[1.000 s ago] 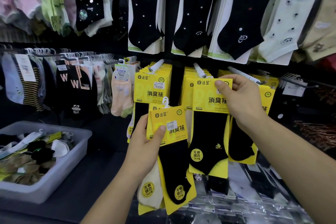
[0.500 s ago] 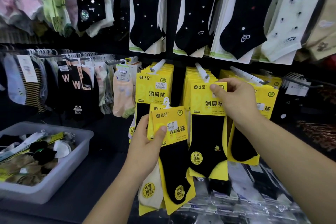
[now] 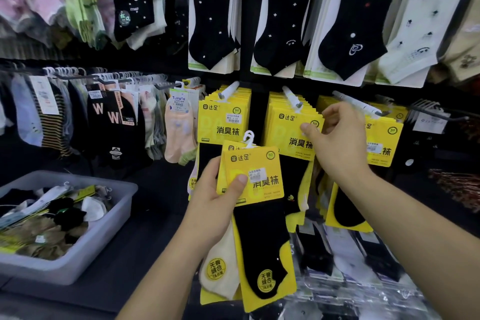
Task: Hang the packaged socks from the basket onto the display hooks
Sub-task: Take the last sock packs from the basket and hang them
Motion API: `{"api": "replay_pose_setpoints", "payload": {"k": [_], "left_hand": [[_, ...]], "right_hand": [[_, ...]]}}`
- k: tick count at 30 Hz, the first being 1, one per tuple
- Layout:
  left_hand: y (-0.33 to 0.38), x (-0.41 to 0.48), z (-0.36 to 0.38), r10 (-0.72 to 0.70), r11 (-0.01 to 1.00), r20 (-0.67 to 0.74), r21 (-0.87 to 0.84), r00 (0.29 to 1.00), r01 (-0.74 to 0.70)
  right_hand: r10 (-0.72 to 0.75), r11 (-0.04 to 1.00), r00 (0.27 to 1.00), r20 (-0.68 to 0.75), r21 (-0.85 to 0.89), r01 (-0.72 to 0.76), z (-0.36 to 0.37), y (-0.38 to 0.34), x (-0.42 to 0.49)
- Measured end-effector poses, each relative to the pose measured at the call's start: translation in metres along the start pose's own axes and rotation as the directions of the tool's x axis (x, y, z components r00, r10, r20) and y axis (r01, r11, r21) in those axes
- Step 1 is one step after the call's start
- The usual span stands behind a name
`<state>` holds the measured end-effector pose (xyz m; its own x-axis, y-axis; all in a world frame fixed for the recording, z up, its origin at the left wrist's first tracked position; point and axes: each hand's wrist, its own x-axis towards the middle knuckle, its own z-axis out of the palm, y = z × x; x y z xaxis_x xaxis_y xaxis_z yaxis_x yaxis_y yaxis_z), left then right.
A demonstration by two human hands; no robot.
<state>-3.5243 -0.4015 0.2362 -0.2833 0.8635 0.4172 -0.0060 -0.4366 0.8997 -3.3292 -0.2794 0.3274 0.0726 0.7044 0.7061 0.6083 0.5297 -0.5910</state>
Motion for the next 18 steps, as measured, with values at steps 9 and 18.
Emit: {"api": "replay_pose_setpoints", "payload": {"k": [9,18], "left_hand": [[-0.003,0.000,0.018,-0.015,0.997,-0.004,-0.069,1.000,0.015],[-0.009,0.000,0.022,-0.013,0.999,-0.030,-0.035,0.999,0.012]], "right_hand": [[-0.059,0.988,0.889,0.454,0.156,-0.015,-0.014,-0.019,-0.043],[0.156,0.884,0.953,0.260,0.394,-0.253,-0.026,0.004,-0.028]]}}
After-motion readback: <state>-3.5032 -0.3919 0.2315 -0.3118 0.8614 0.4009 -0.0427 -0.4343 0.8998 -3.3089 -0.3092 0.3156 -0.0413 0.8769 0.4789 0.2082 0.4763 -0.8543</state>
